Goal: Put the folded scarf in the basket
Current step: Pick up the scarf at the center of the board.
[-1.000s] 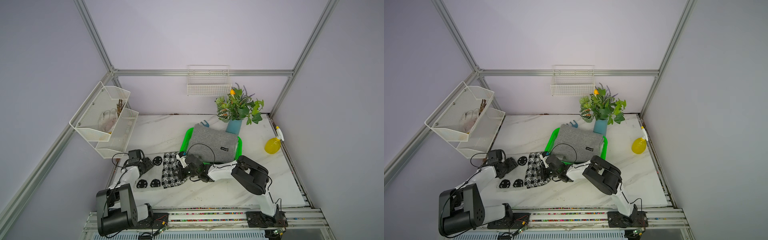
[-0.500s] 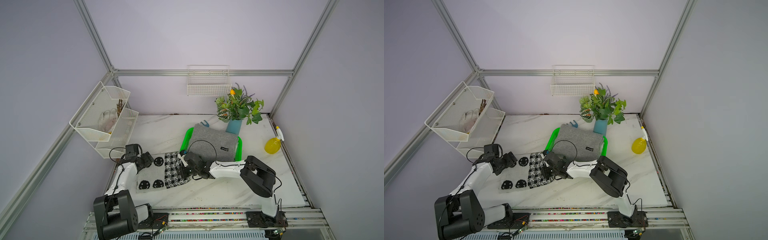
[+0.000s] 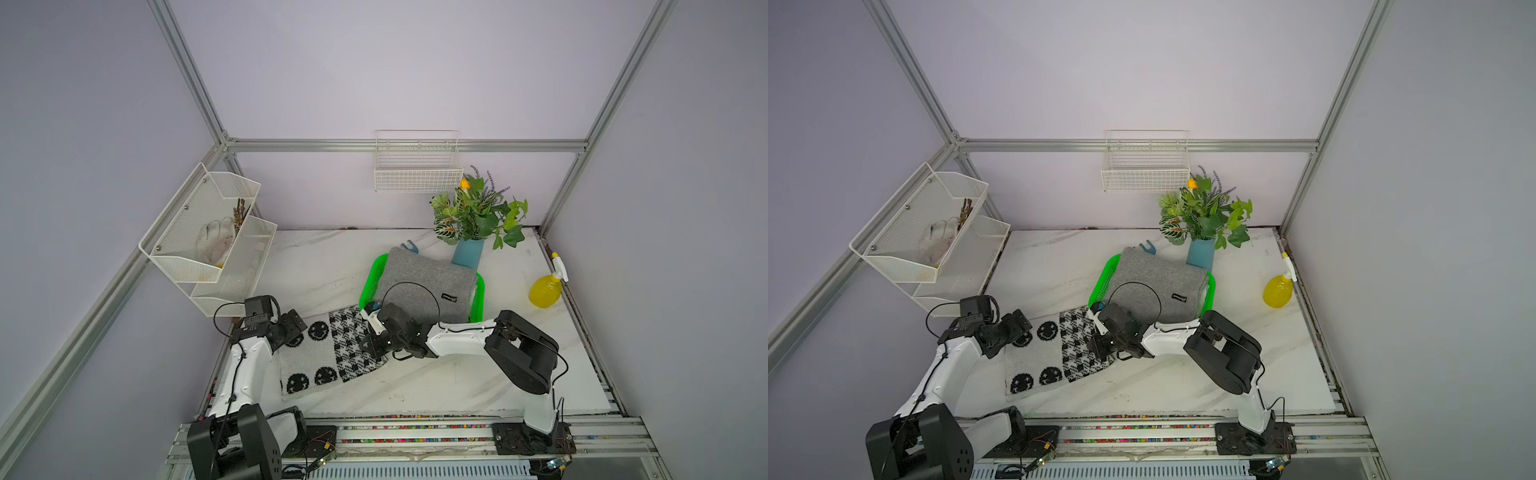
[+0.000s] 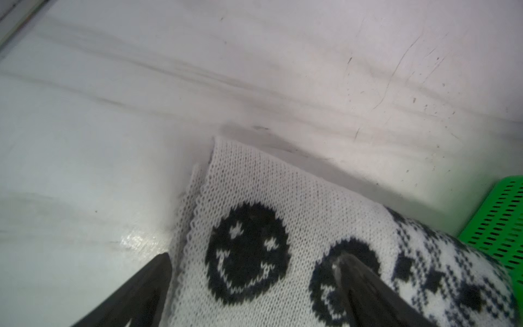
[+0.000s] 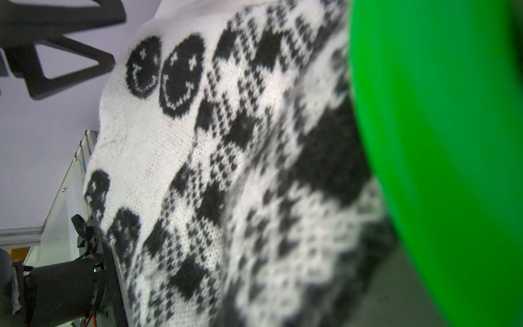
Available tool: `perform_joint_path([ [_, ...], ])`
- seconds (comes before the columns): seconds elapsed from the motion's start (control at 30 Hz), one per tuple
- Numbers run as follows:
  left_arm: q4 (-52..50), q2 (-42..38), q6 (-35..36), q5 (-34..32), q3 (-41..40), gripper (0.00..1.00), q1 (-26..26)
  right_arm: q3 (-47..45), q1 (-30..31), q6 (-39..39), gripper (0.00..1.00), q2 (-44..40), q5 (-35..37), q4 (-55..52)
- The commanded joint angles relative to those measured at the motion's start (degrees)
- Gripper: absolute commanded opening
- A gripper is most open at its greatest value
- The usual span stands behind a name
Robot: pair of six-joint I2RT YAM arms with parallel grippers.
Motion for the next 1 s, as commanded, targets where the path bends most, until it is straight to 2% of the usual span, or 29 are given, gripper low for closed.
perform_joint_path([
  [0.0,0.7,0.3,-8.2,-1.4,-3.4,0.95,0.2,-1.4,-0.9,-0.3,0.00,-0.1,-4.2,7.5],
  [0.03,2.6,0.8,-8.2,-2.2,-5.2,0.95,0.5,-1.2,-0.9,-0.3,0.00,0.0,-5.0,8.1],
  [0.1,1.0,2.2,-8.9,-9.4,-5.4,0.96,0.7,-0.5,-0.9,-0.5,0.00,0.5,-6.2,8.3],
  [0.17,1.9,3.2,-9.1,-7.7,-5.3,0.96,2.6,-0.3,-0.9,-1.0,0.00,1.3,-7.7,8.7],
  [0.3,5.3,1.6,-10.2,-9.6,-7.5,0.95,3.6,-0.8,-2.0,-1.3,0.00,3.1,-8.8,10.1],
  [0.37,8.4,4.3,-8.9,-4.9,-8.1,0.95,4.8,-1.2,-3.0,-1.0,0.00,3.7,-9.6,11.2],
  [0.5,15.1,15.2,-6.0,6.9,-8.2,0.95,5.0,-1.6,-4.4,-0.5,0.00,4.1,-10.8,12.0],
  [0.57,17.6,19.7,-5.9,8.6,-8.6,0.94,4.9,-1.8,-4.8,-0.5,0.00,4.1,-11.3,12.0],
  [0.63,18.3,19.6,-5.2,10.8,-8.1,0.92,4.4,-2.1,-5.1,-0.5,0.00,3.8,-11.1,11.8],
  [0.77,22.2,13.0,-4.9,12.7,-11.4,0.86,2.9,-2.5,-5.7,0.1,0.00,2.8,-11.2,12.1],
  [0.83,22.2,13.8,-4.3,14.0,-10.9,0.84,2.0,-2.5,-5.8,0.3,0.00,2.4,-11.7,12.1],
  [0.97,23.6,15.3,-3.6,15.0,-11.1,0.73,-0.8,-2.7,-6.2,0.8,0.00,2.6,-11.4,12.2],
])
